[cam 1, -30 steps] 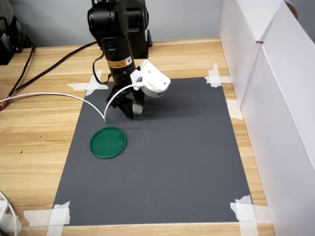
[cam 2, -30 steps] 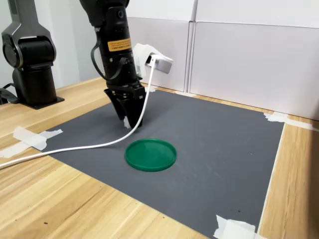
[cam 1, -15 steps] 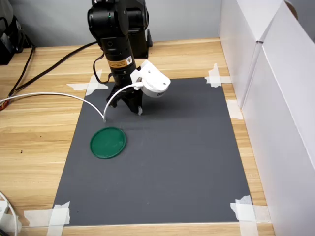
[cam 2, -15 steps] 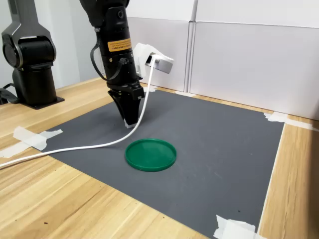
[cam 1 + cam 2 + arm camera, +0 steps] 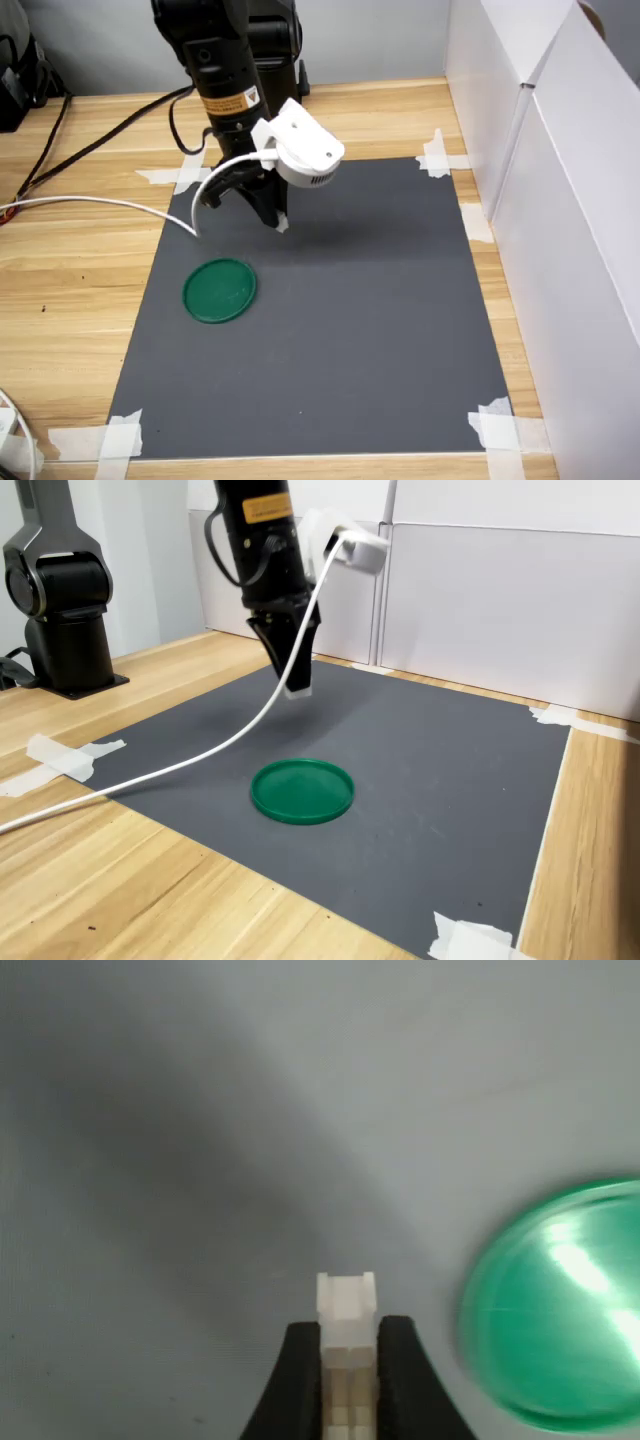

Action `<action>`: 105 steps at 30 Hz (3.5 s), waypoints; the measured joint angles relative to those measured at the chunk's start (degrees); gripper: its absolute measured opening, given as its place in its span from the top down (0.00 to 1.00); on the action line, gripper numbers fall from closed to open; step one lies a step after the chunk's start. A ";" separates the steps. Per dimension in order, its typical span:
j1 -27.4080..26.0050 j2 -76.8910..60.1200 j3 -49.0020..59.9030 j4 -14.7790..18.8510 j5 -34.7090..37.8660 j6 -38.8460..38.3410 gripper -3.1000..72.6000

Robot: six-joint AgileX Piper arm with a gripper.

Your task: Grasp a white terminal and put it in the green lid.

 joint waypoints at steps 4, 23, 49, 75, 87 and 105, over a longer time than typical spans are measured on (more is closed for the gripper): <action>-1.93 0.00 -3.64 0.69 2.66 0.33 0.84; -10.67 8.00 -5.30 -3.12 -1.83 -0.84 0.84; -9.18 13.71 -5.58 -3.74 -8.13 1.63 0.21; -9.18 -36.66 10.50 11.41 -30.96 15.36 0.98; -9.18 -58.24 32.54 7.32 -36.71 41.73 0.98; -9.18 -77.93 52.52 6.90 -36.65 41.84 0.98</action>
